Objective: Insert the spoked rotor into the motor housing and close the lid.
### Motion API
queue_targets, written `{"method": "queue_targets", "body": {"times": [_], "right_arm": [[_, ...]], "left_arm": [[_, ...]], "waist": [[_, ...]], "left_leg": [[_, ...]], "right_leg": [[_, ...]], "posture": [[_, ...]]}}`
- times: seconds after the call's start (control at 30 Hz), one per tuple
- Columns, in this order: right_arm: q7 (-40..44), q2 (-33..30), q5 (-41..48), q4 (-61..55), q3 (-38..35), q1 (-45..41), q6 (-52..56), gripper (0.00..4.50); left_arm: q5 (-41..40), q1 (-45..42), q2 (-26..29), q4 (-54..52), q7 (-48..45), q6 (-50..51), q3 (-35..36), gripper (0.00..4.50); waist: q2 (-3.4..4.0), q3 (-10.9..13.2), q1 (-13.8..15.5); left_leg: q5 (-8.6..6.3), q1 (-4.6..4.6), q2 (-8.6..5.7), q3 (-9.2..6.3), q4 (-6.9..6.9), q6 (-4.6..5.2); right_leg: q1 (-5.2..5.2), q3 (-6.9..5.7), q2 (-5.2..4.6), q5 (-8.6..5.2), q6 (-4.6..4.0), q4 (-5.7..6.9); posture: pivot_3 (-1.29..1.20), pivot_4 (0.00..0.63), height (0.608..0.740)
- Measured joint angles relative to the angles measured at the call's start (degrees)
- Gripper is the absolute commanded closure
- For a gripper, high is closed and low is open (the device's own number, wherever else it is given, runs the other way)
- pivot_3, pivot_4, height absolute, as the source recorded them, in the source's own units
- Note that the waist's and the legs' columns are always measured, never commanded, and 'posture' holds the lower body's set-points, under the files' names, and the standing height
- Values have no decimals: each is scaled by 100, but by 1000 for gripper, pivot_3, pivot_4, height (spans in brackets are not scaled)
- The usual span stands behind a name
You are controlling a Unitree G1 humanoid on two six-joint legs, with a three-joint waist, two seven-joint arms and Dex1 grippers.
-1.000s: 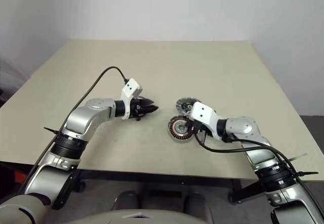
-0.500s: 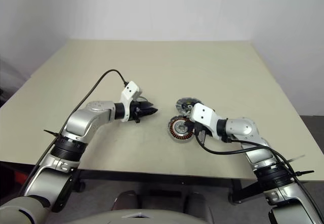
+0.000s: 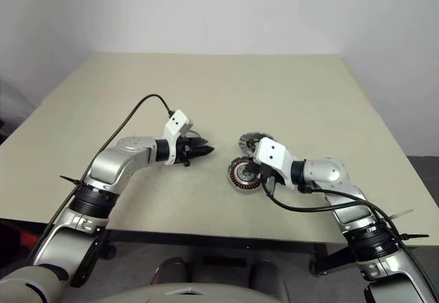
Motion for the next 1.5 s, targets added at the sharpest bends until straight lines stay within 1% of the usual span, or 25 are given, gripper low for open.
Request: {"method": "queue_targets", "body": {"times": [0.6, 1.0, 1.2, 1.5], "right_arm": [[-72, 11, 82, -94, 1, 29, 30, 4500], [-212, 330, -209, 564, 214, -205, -92, 4500], [-123, 266, -187, 362, 210, -191, 136, 4500], [12, 216, 278, -146, -23, -143, 379, 4500]], "left_arm": [[3, 44, 3, 30, -1, -8, -3, 2541], [5, 43, 45, 32, 12, -14, 3, 2541], [3, 99, 41, 23, 35, -14, 2, 2541], [4, 103, 27, 28, 42, -48, 2, 2541]], "waist": [[0, 0, 0], [0, 0, -6], [0, 0, -5], [2, 2, -1]], "left_leg": [[0, 0, 0, 0, -1, -1], [1, -1, 0, 0, 0, -2], [1, -2, 0, 0, -1, -2], [1, -2, 1, 0, -1, -2]], "right_leg": [[-1, 0, 0, 0, 1, 0], [-2, -1, 0, 0, 0, 1], [-2, -1, 0, 0, 0, 0], [-4, -1, 0, 0, 0, 0]], "posture": [[0, 0, 740], [0, 0, 740], [0, 0, 740], [0, 0, 740]]}}
